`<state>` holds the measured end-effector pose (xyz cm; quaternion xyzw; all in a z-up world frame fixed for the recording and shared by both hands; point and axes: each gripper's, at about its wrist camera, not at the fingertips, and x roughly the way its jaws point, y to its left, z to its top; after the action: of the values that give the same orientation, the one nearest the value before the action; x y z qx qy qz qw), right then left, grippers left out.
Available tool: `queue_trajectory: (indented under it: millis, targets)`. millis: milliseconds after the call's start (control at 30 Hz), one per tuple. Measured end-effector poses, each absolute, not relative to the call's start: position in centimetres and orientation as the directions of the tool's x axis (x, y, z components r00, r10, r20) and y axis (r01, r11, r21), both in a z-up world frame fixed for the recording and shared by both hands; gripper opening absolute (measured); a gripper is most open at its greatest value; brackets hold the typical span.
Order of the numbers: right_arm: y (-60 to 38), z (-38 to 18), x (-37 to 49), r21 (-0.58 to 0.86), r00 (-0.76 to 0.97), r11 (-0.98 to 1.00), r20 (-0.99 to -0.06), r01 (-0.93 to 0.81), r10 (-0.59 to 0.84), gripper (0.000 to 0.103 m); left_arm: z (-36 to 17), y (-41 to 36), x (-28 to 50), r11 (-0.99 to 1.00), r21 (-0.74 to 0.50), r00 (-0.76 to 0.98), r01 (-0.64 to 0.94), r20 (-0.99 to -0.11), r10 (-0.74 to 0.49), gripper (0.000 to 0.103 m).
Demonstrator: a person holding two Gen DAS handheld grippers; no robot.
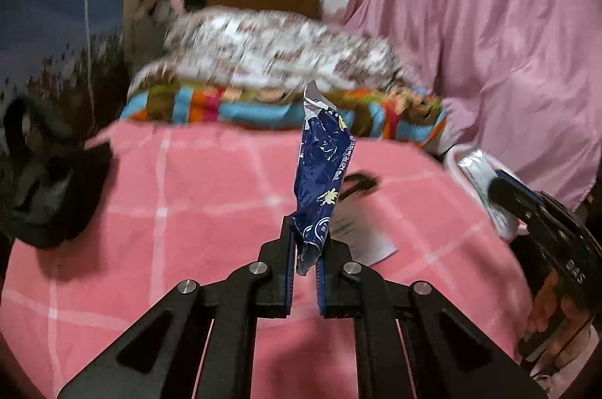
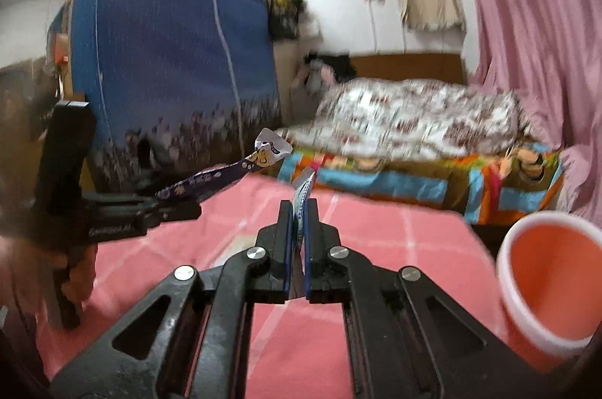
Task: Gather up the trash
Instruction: 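Carry the blue wrapper and white tube over the orange bucket with both grippers, then open both grippers above the orange bucket to drop the items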
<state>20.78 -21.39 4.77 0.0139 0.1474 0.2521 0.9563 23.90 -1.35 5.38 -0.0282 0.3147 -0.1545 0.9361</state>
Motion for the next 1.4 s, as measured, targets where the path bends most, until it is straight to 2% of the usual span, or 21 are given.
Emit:
queue_trajectory:
  millis: [200,367,500,633,767,933,1300,1400]
  targets:
    - [-25.2,7.2,18.6,0.078,0.906,0.909,-0.084,-0.409,0.415,0.013,8.4,-6.1,21.1,0.922,-0.149,0.842,0.358,-0.374,-0.388,0.007]
    - [-27.8,9.0,17.3,0.019,0.949,0.949,0.019,-0.314,0.314,0.013,10.7,-10.2,20.1,0.897,-0.095,0.862,0.432,-0.247,-0.442,0.007]
    - [-30.5,10.0,16.7,-0.022,0.974,0.977,0.079,-0.211,0.212,0.013,12.1,-13.7,20.1,0.868,-0.052,0.852,0.493,-0.174,-0.494,0.007]
    - [-32.6,10.3,16.2,-0.044,0.986,0.991,0.106,-0.128,0.133,0.013,12.7,-17.1,20.8,0.836,-0.023,0.825,0.549,-0.147,-0.546,0.007]
    - [-35.5,9.5,16.7,-0.019,0.996,0.998,0.066,-0.056,0.057,0.013,12.4,-20.5,22.3,0.8,-0.02,0.787,0.6,-0.167,-0.594,0.007]
    - [-38.8,7.8,18.9,0.022,0.997,0.999,-0.073,0.029,-0.027,0.013,10.8,-25.0,24.3,0.763,-0.038,0.734,0.646,-0.245,-0.633,0.007]
    - [-44.3,3.0,23.6,0.108,0.932,0.989,-0.357,0.105,-0.06,0.013,6.1,-32.6,29.6,0.699,-0.143,0.54,0.7,-0.535,-0.65,0.007]
    - [-45.1,1.7,23.9,0.106,0.912,0.987,-0.405,0.119,-0.066,0.013,4.8,-34.0,30.4,0.701,-0.126,0.509,0.702,-0.6,-0.618,0.007]
